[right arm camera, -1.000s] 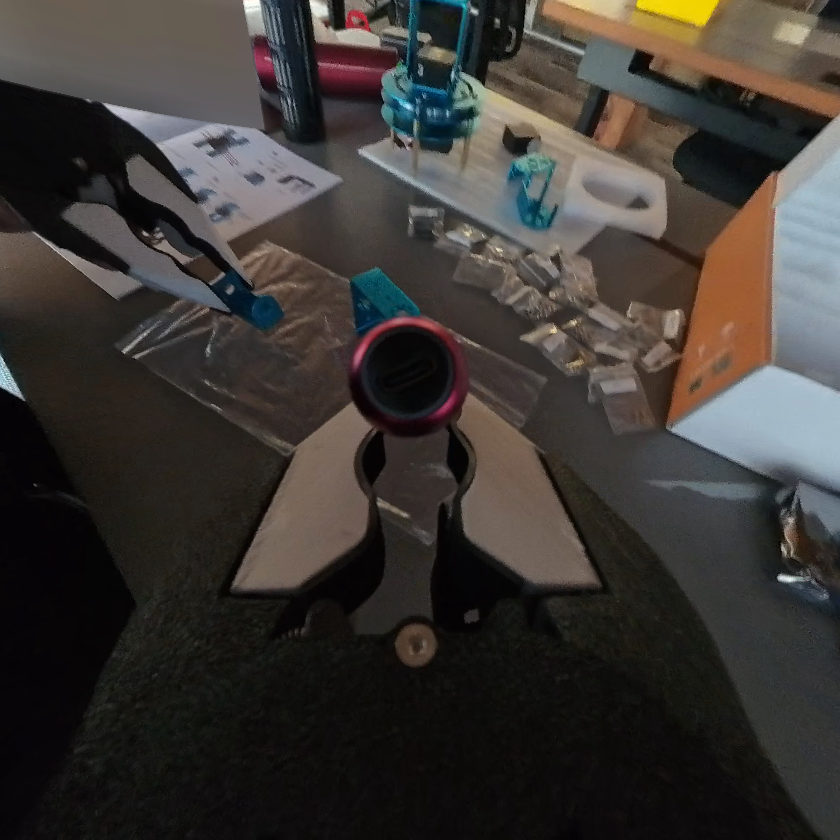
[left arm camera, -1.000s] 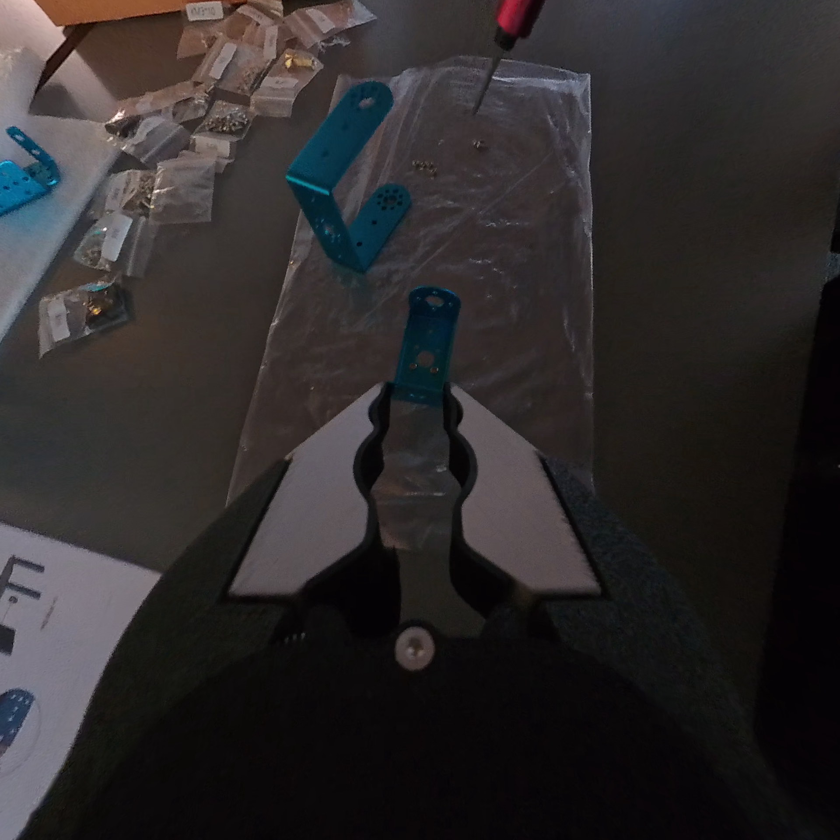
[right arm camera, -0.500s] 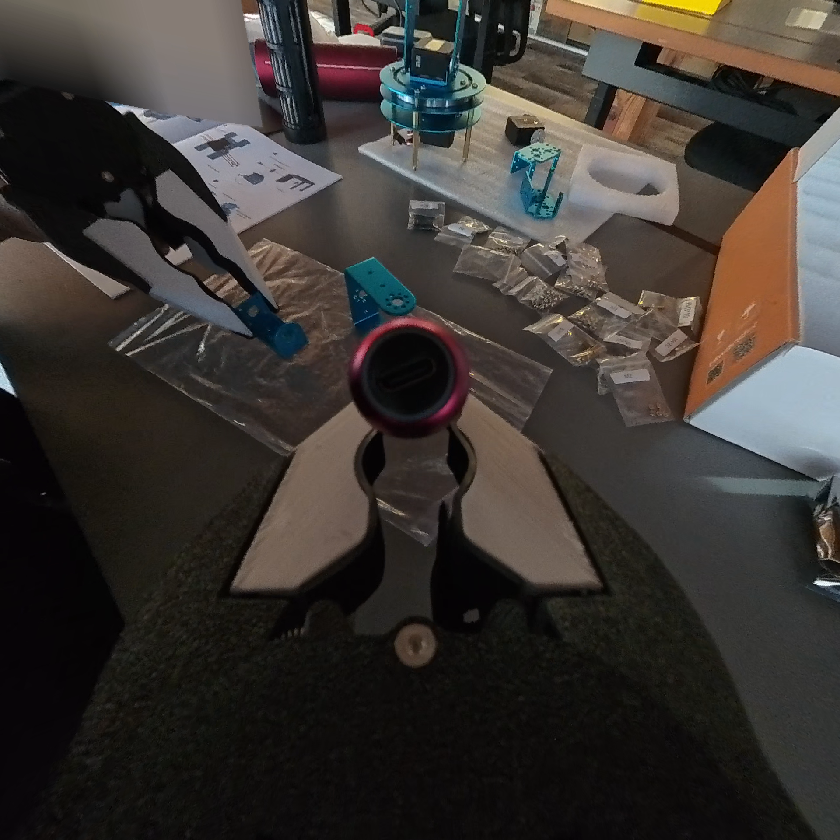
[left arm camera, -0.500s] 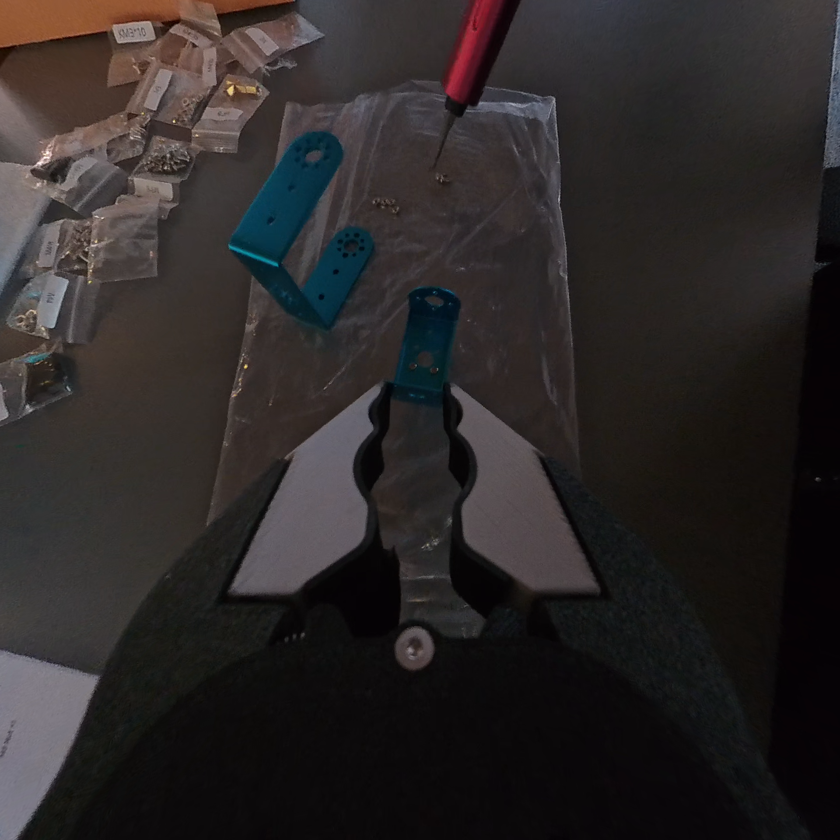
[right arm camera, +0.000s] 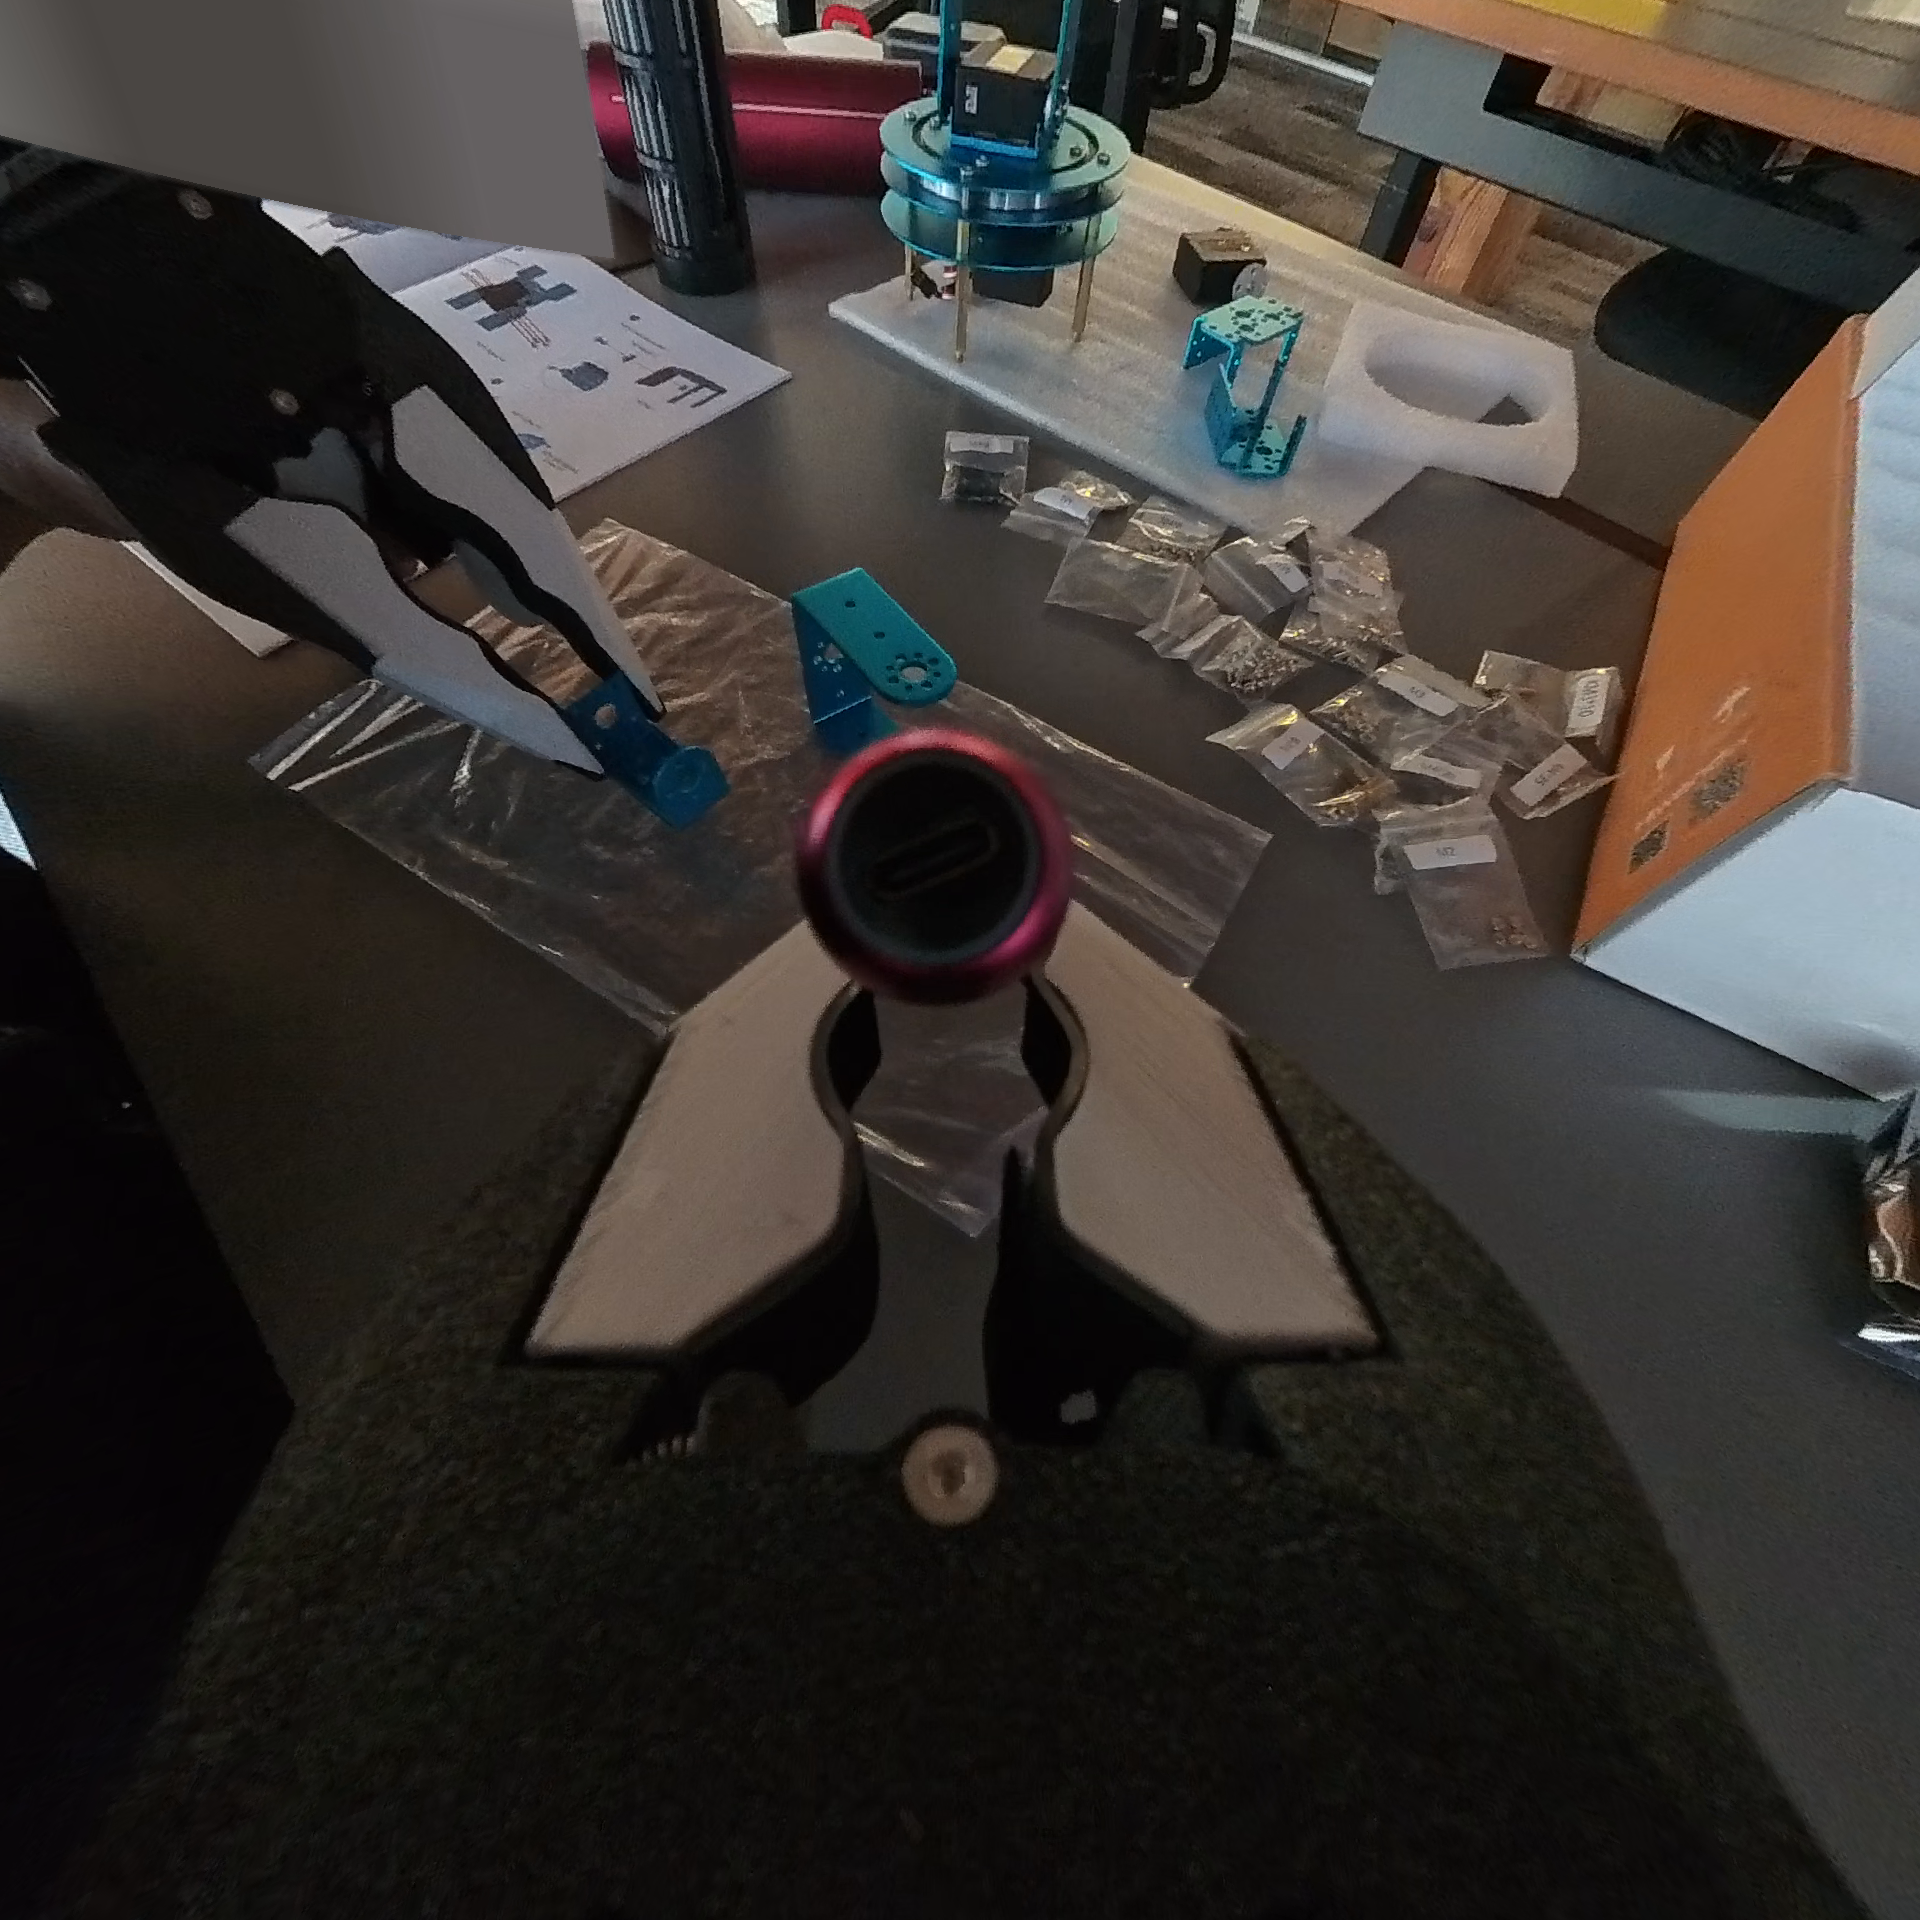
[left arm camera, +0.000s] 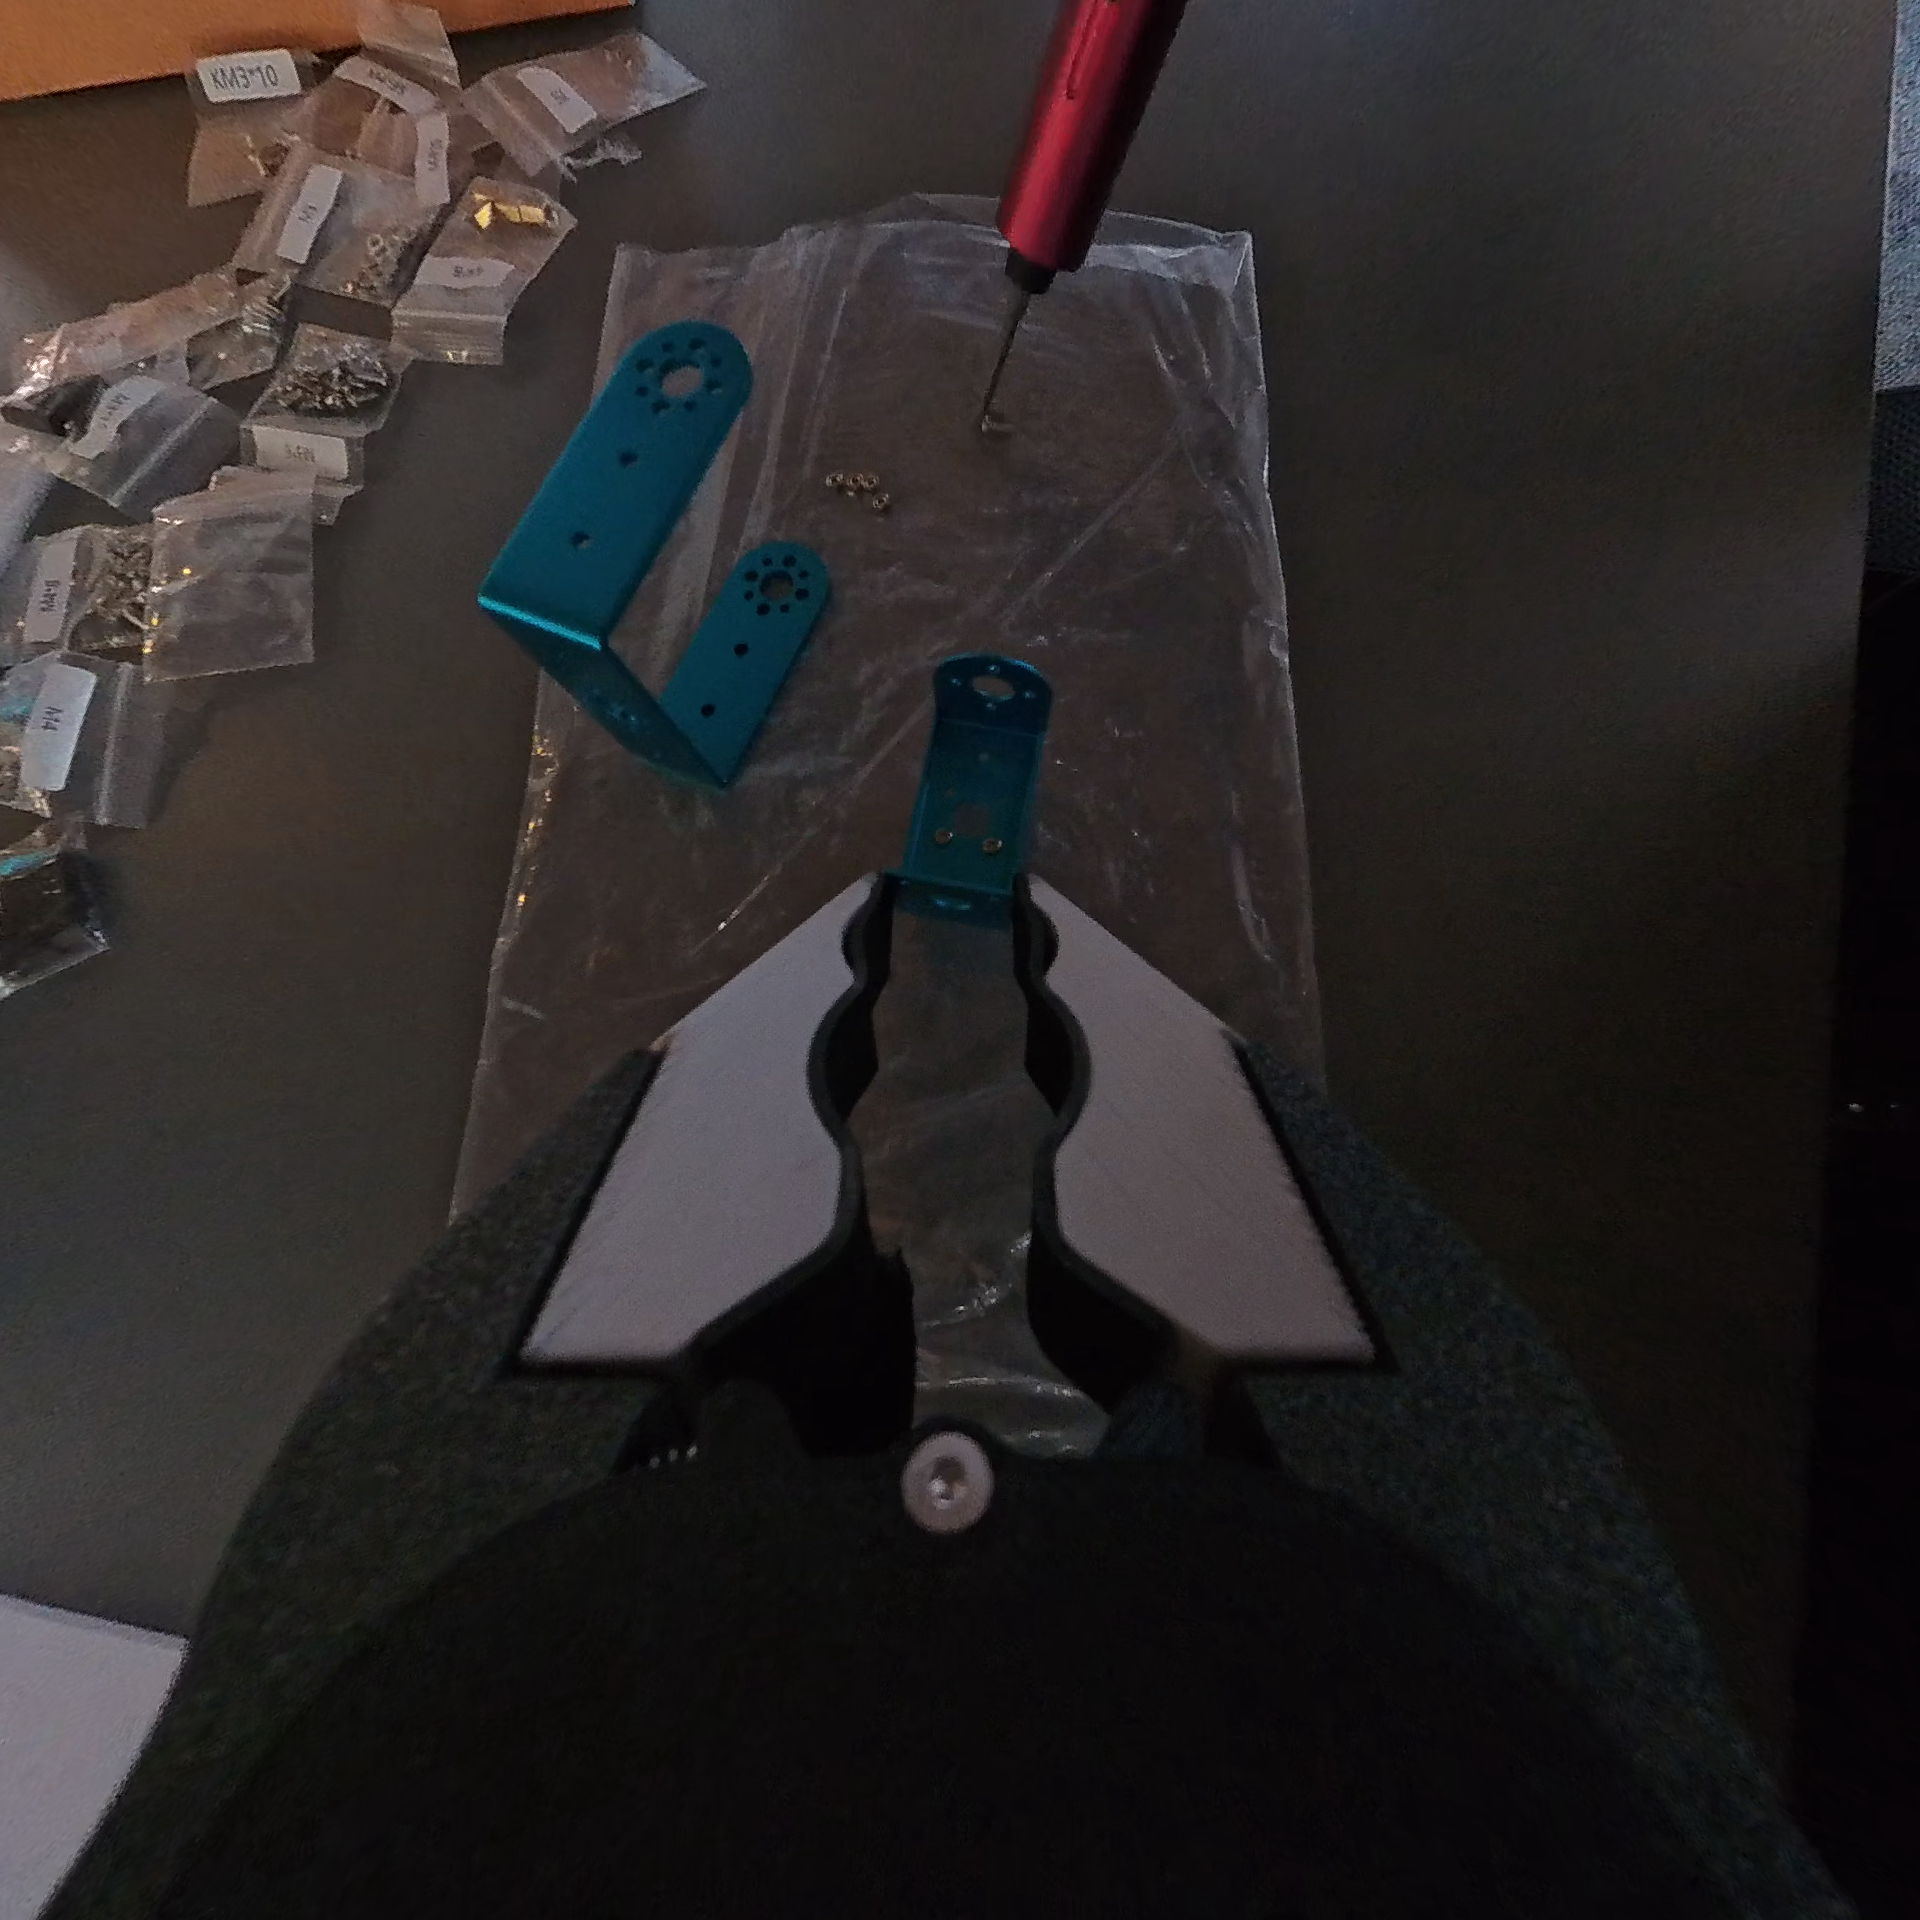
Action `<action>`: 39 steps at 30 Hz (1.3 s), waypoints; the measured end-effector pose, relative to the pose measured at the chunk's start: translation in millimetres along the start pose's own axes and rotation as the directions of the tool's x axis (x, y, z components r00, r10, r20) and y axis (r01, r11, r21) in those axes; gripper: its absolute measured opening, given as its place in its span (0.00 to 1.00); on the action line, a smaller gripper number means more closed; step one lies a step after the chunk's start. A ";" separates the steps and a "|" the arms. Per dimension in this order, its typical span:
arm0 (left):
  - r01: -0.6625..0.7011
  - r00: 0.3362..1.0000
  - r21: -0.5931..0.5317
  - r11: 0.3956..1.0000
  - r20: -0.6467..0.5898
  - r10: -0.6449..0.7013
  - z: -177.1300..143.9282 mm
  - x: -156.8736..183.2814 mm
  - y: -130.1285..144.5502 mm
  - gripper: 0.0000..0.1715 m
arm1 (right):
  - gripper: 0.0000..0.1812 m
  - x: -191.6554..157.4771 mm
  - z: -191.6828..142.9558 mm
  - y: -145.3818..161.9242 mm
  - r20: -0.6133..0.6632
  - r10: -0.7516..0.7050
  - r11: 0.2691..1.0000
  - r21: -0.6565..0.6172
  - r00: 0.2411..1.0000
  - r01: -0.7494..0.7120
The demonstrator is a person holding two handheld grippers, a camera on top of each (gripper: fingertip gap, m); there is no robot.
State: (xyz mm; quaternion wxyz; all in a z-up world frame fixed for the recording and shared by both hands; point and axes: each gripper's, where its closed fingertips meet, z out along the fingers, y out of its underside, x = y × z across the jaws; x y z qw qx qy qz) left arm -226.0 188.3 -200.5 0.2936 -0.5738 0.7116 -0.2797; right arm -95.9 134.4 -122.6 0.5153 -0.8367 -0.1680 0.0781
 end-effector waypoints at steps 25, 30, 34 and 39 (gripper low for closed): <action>0.024 0.999 -0.010 1.000 0.027 -0.024 4.6 -3.2 5.9 0.13 | 0.12 -67.3 19.8 -51.4 0.203 -0.034 0.988 0.155 0.979 0.002; 0.020 0.999 -0.004 1.000 0.032 -0.020 3.9 -2.9 4.5 0.13 | 0.12 -77.3 19.8 -58.7 0.217 -0.066 0.987 0.160 0.974 0.031; 0.016 0.999 0.004 1.000 0.031 -0.016 2.6 -2.0 2.3 0.13 | 0.12 -80.1 28.1 -53.0 0.219 -0.077 0.992 0.118 0.973 0.052; 0.005 0.999 0.007 1.000 0.034 -0.005 1.1 -1.3 0.6 0.13 | 0.12 -81.2 37.3 -43.5 0.204 -0.091 0.994 0.076 0.975 0.076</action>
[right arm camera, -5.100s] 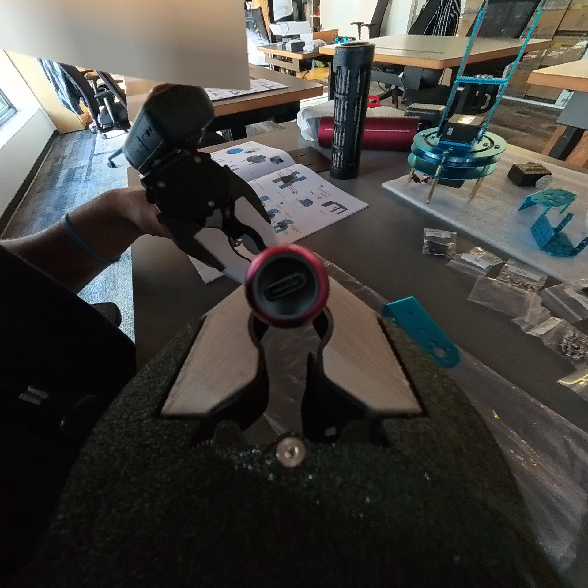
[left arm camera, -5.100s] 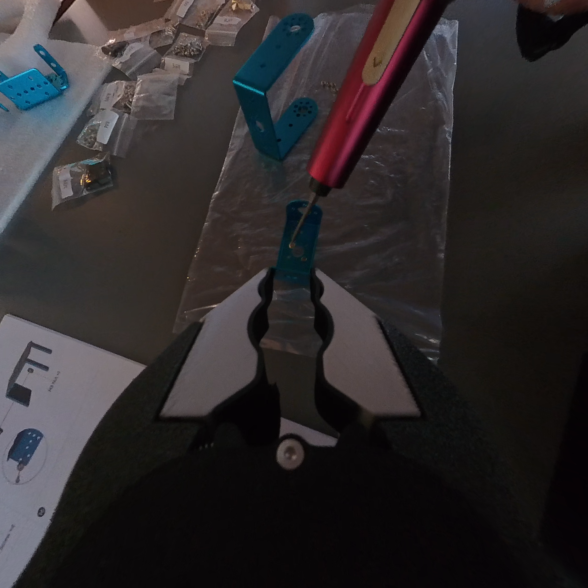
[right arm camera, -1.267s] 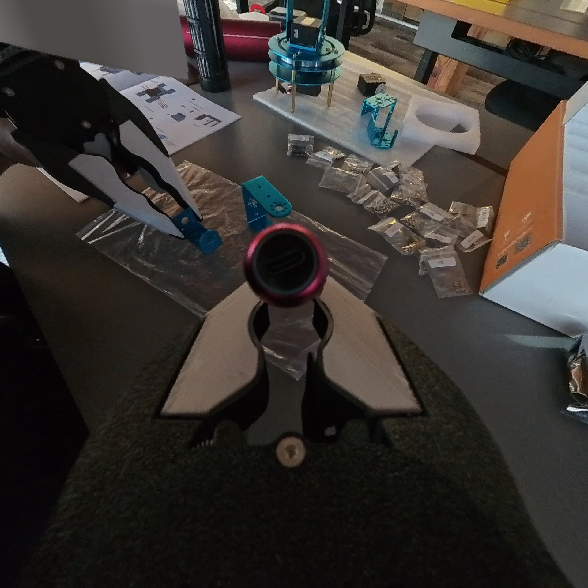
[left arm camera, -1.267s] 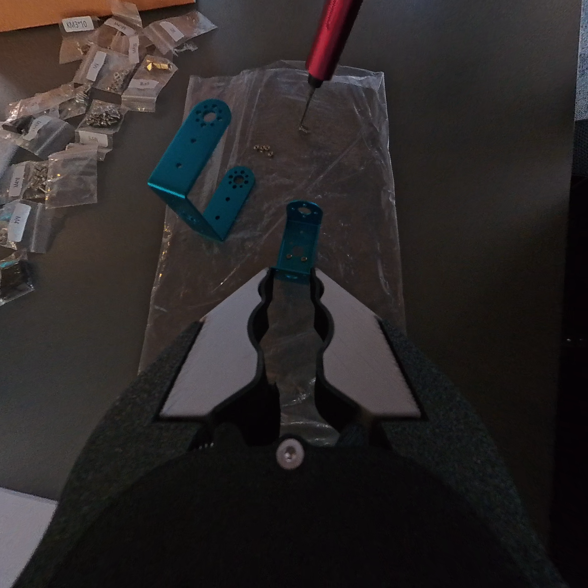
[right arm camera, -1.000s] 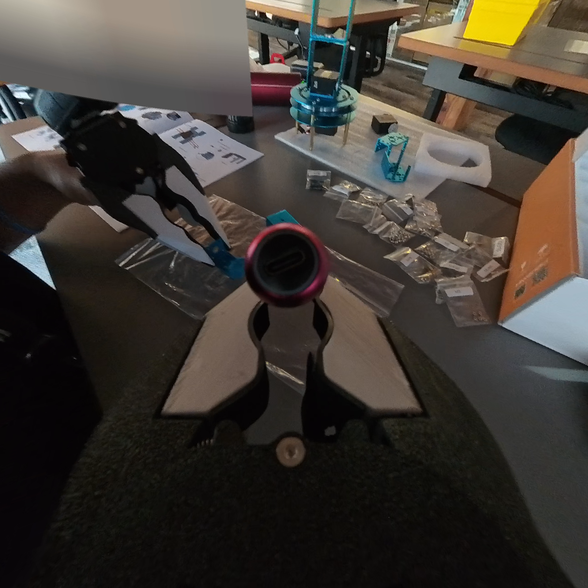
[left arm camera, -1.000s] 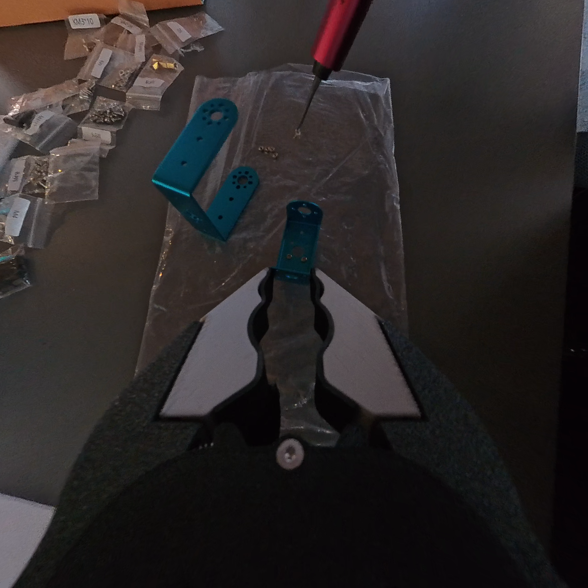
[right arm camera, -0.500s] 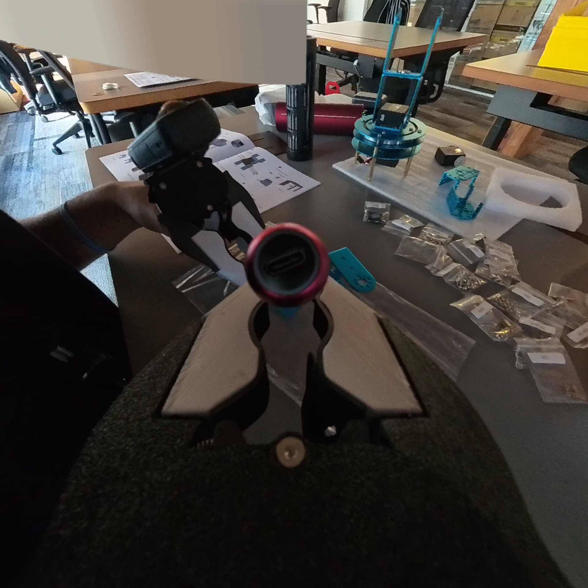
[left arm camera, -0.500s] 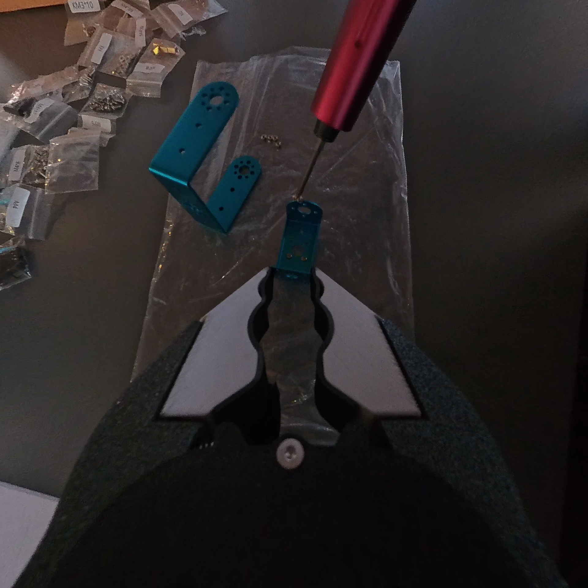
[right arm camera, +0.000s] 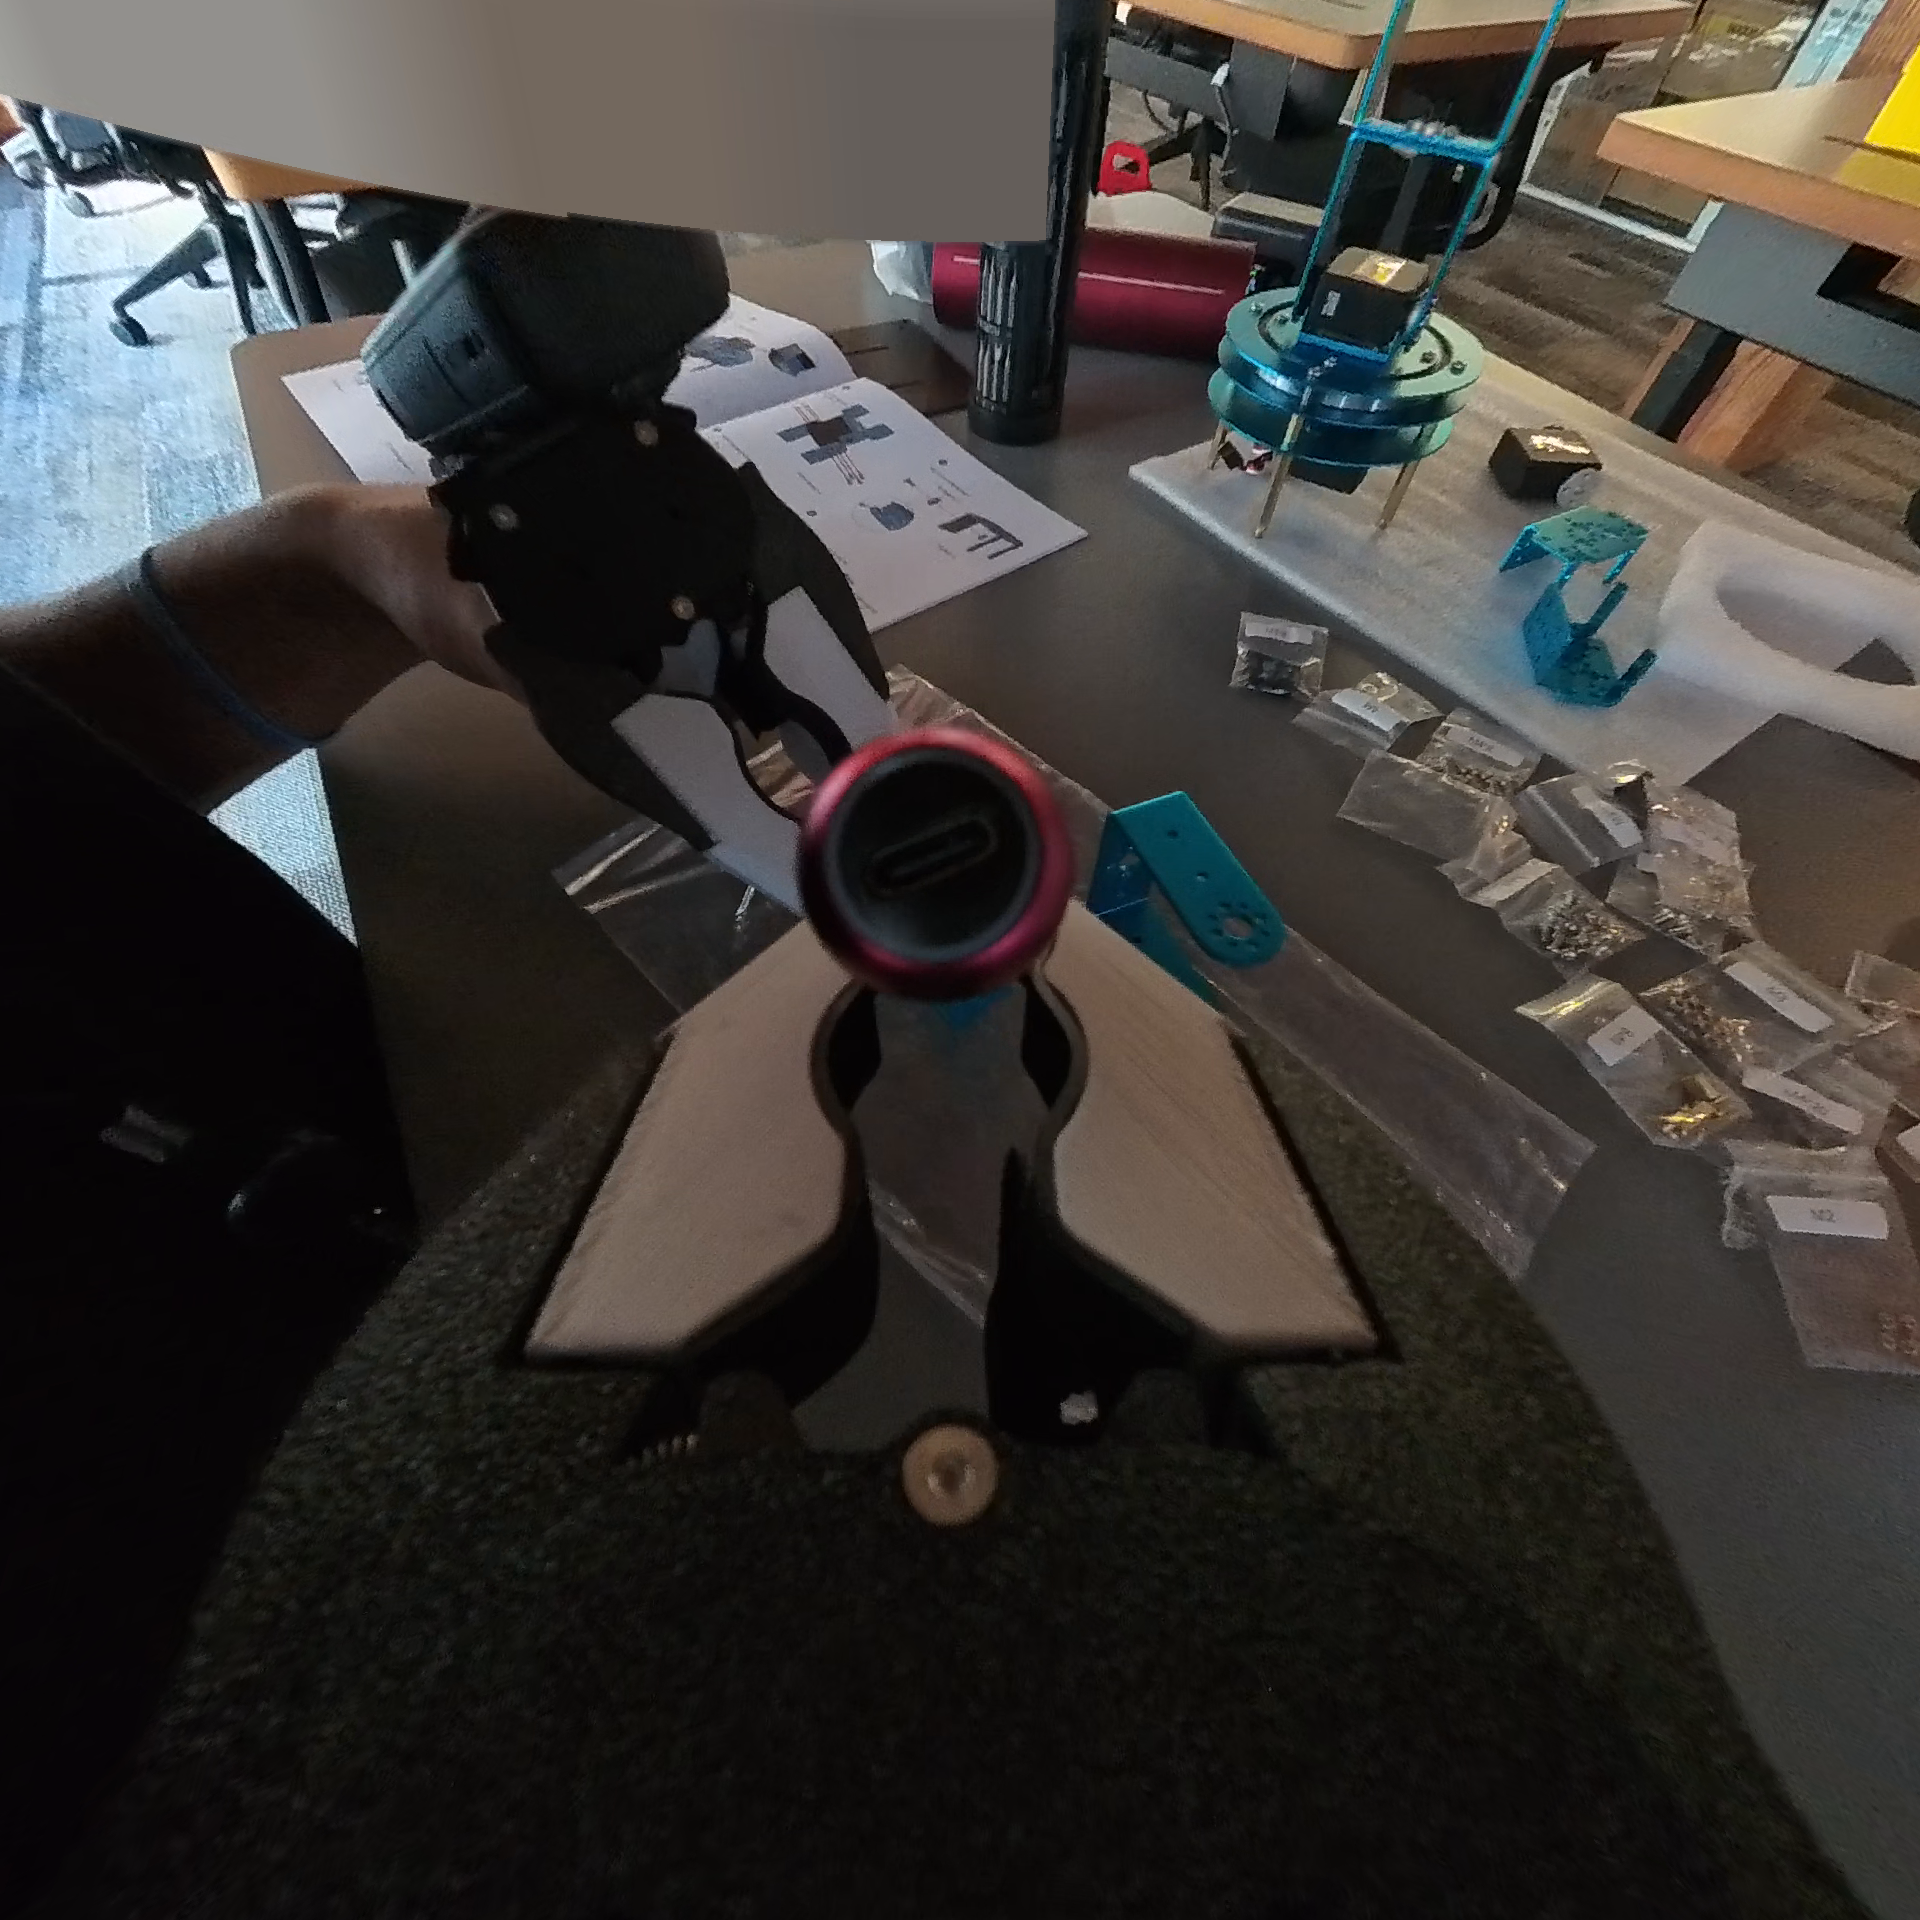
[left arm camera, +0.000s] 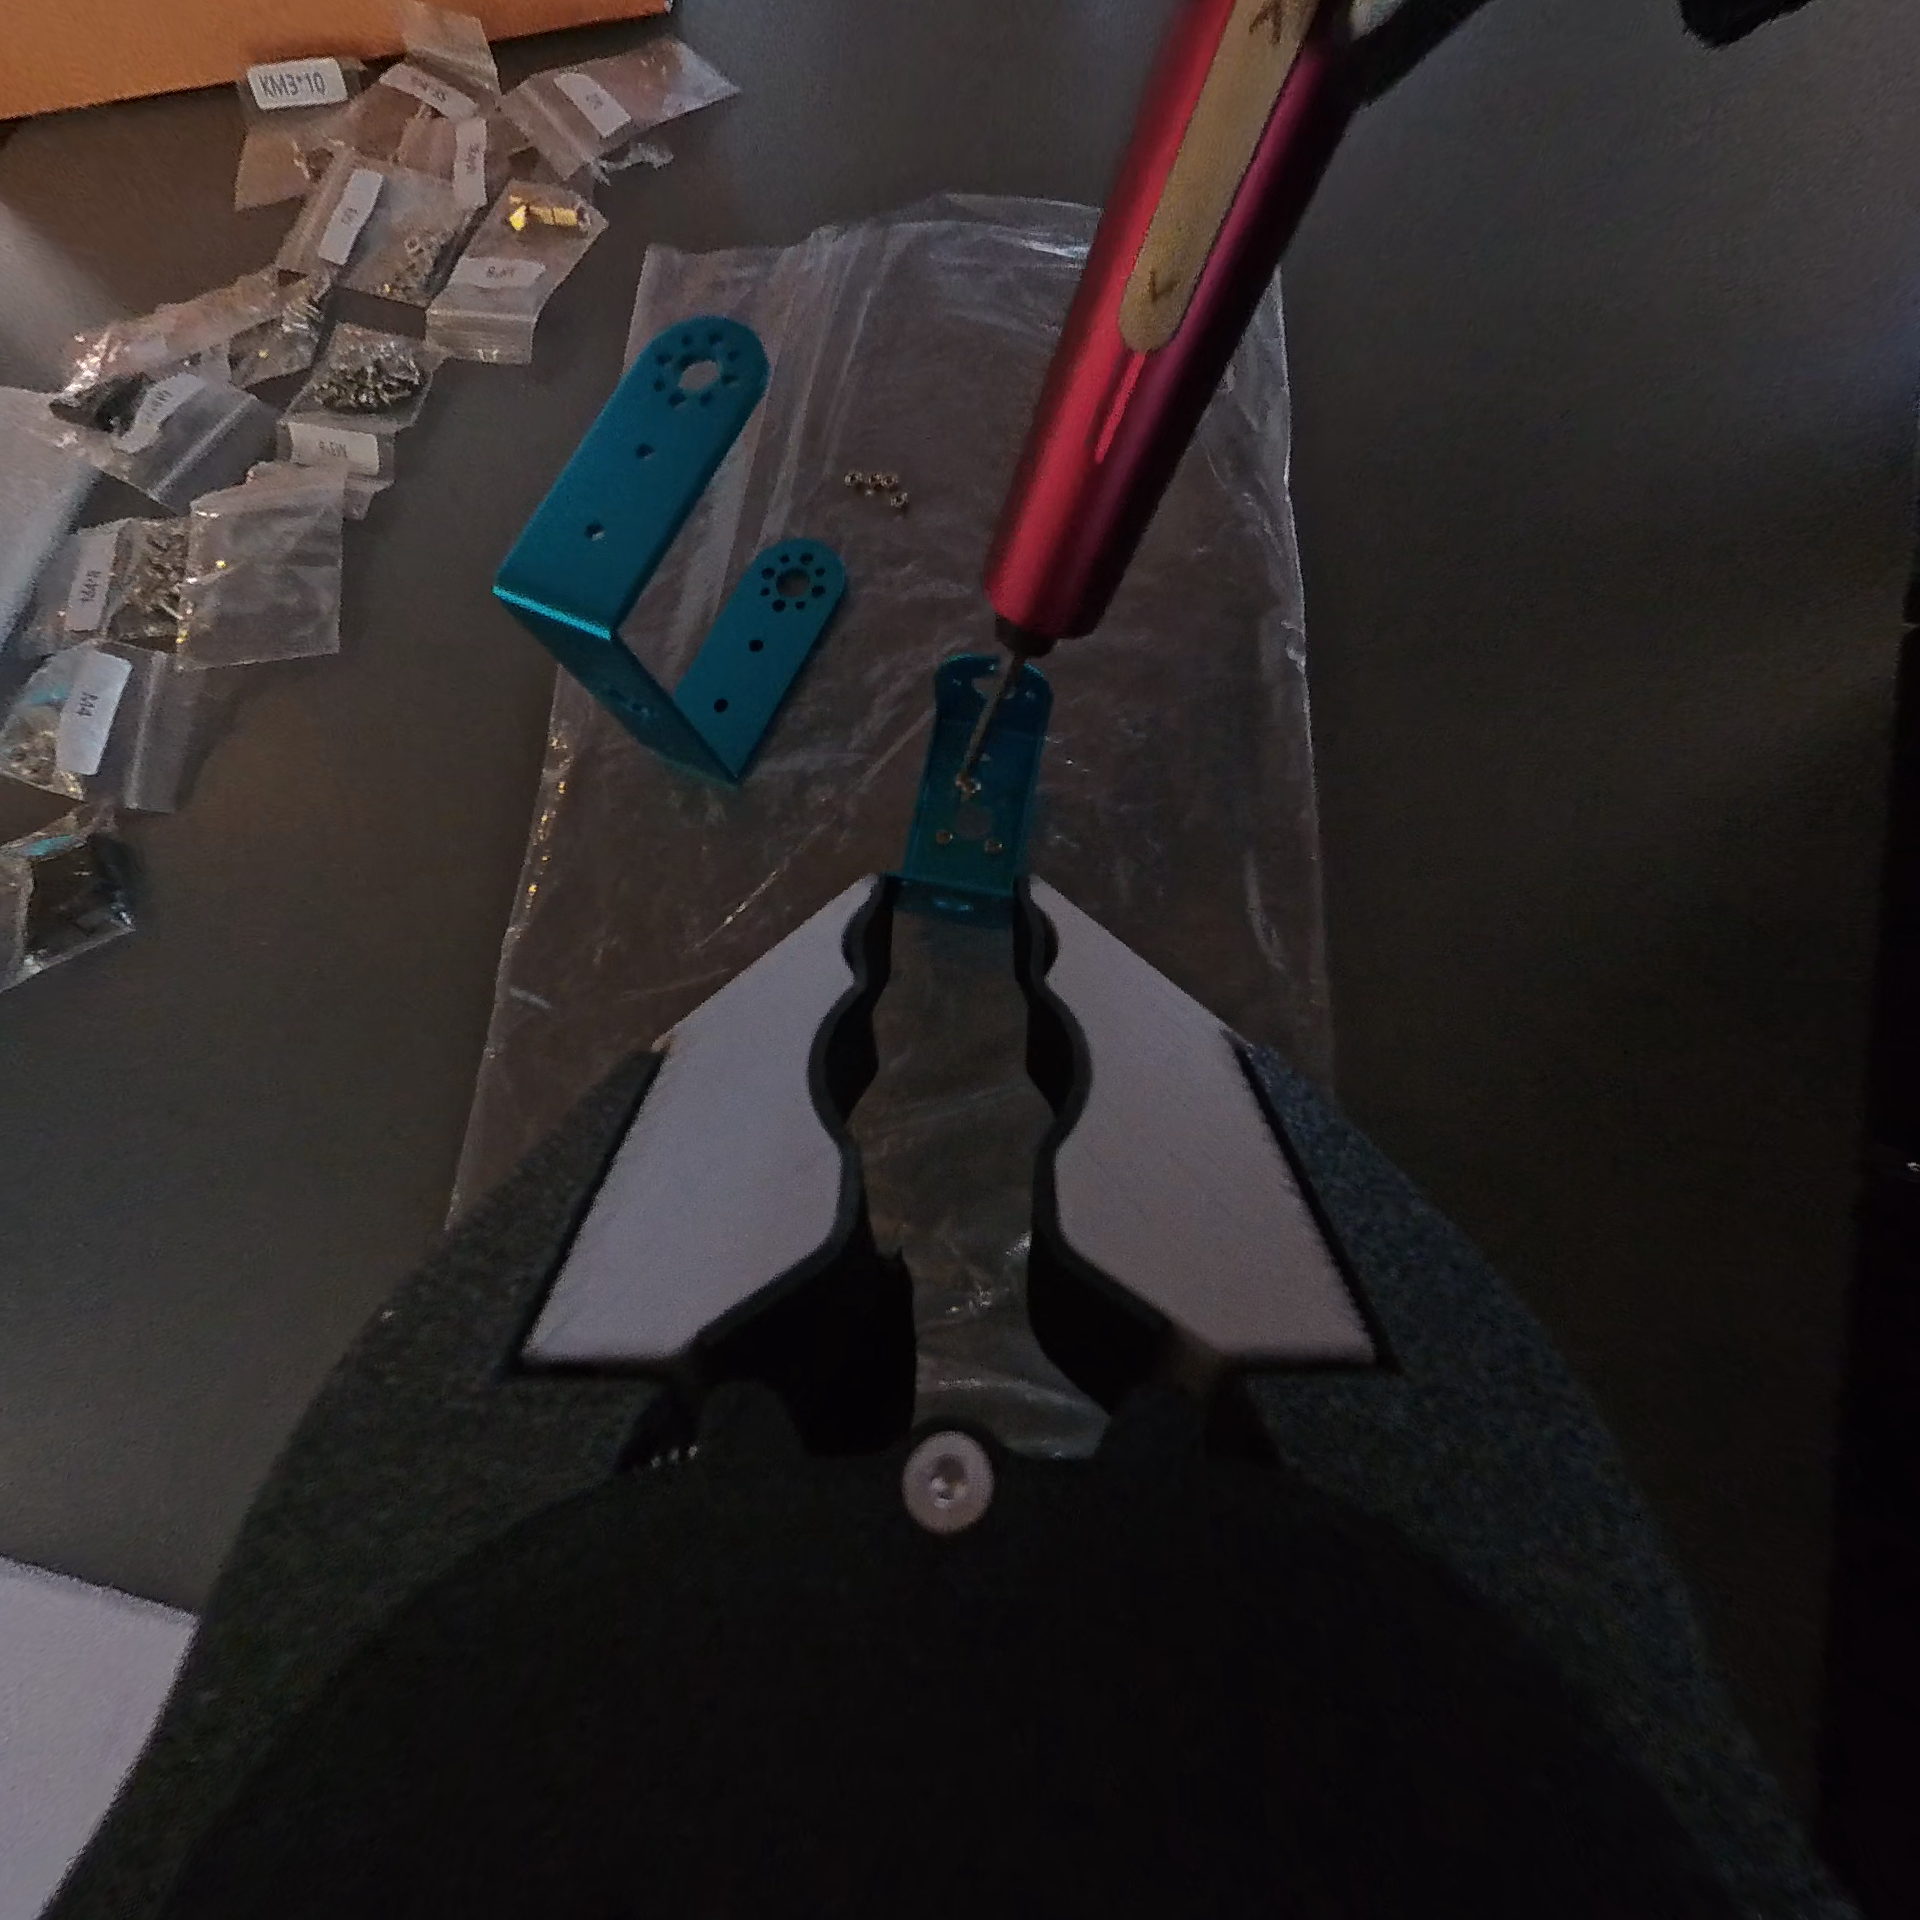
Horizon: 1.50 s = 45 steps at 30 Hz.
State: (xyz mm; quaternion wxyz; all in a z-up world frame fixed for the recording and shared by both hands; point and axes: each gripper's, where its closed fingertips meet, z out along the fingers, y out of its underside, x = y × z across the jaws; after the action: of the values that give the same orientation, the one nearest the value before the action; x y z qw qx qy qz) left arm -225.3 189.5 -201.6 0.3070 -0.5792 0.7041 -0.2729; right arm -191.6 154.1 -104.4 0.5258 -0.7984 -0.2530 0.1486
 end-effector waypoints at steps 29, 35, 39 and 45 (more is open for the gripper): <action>-0.005 1.000 -0.008 1.000 -0.001 0.005 -1.4 2.6 2.8 0.13 | 0.12 -2.2 0.9 0.8 0.003 -0.018 1.000 -0.013 1.000 0.018; -0.011 1.000 -0.011 1.000 -0.003 0.011 -0.8 4.0 2.1 0.13 | 0.12 -4.4 2.4 3.5 0.009 -0.020 1.000 -0.022 1.000 0.020; -0.012 1.000 -0.010 1.000 -0.003 0.012 -1.3 4.5 1.7 0.13 | 0.12 -3.8 2.5 4.2 0.005 -0.025 0.999 -0.027 1.000 0.025; -0.012 1.000 -0.011 1.000 -0.002 0.012 -1.5 4.9 2.1 0.13 | 0.12 -3.9 2.6 3.5 0.008 -0.029 0.999 -0.027 1.000 0.029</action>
State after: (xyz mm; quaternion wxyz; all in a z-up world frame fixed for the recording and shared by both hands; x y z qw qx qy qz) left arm -228.5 185.1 -202.7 0.3045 -0.5766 0.7093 -0.2678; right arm -195.3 152.8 -108.8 0.5160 -0.8012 -0.2683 0.1406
